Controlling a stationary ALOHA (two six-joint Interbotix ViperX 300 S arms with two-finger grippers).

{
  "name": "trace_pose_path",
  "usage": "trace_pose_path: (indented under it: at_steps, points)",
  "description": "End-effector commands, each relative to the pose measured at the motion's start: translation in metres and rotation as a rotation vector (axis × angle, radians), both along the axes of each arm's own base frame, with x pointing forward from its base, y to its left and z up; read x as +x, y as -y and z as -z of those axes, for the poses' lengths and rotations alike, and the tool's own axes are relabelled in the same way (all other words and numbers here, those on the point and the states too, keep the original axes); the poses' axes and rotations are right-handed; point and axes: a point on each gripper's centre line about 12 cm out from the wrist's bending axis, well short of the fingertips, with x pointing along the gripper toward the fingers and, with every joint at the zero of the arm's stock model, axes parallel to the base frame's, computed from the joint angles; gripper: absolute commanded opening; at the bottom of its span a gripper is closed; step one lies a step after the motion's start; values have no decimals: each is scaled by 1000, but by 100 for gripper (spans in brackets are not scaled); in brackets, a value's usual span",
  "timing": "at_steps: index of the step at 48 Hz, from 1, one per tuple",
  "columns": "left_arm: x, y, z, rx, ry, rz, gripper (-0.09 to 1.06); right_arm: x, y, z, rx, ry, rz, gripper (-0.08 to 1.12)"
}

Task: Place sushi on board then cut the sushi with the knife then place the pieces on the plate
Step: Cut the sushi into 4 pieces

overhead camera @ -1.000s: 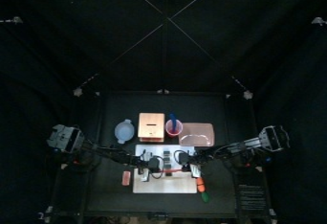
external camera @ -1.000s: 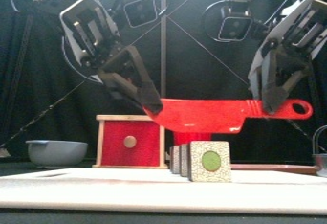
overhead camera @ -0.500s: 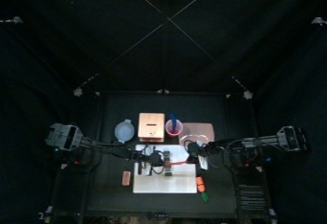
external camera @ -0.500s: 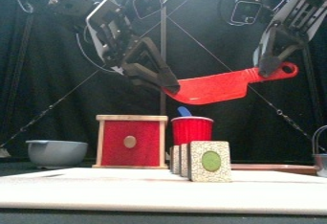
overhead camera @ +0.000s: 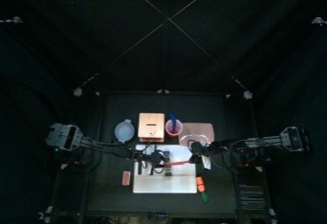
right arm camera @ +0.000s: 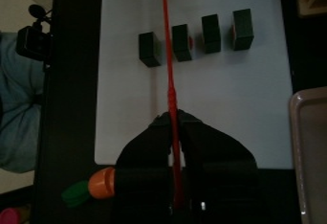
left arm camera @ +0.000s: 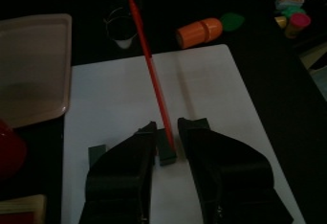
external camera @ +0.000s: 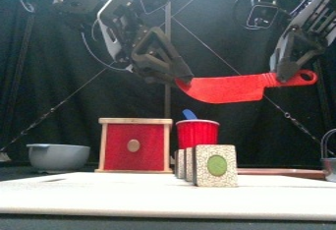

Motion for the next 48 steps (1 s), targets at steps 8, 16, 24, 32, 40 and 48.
trace_pose_path:
  at_steps: [8,16,24,32,40,48]
  points:
    - [8,-8,-26,-8,115,-17,70,-16,0,-4,25,21,11,40]
    - [9,-10,-30,0,159,-10,70,-31,12,-5,27,41,60,40]
    - [8,-10,-30,-4,185,-10,70,-45,25,-1,24,22,106,40]
    - [6,-10,-28,-9,193,-9,70,-57,39,10,19,-36,155,40]
    - [5,-10,-25,-12,188,-13,70,-65,52,20,-7,-82,200,40]
    - [4,-10,-21,-10,178,-13,70,-73,64,31,-20,-119,254,41]
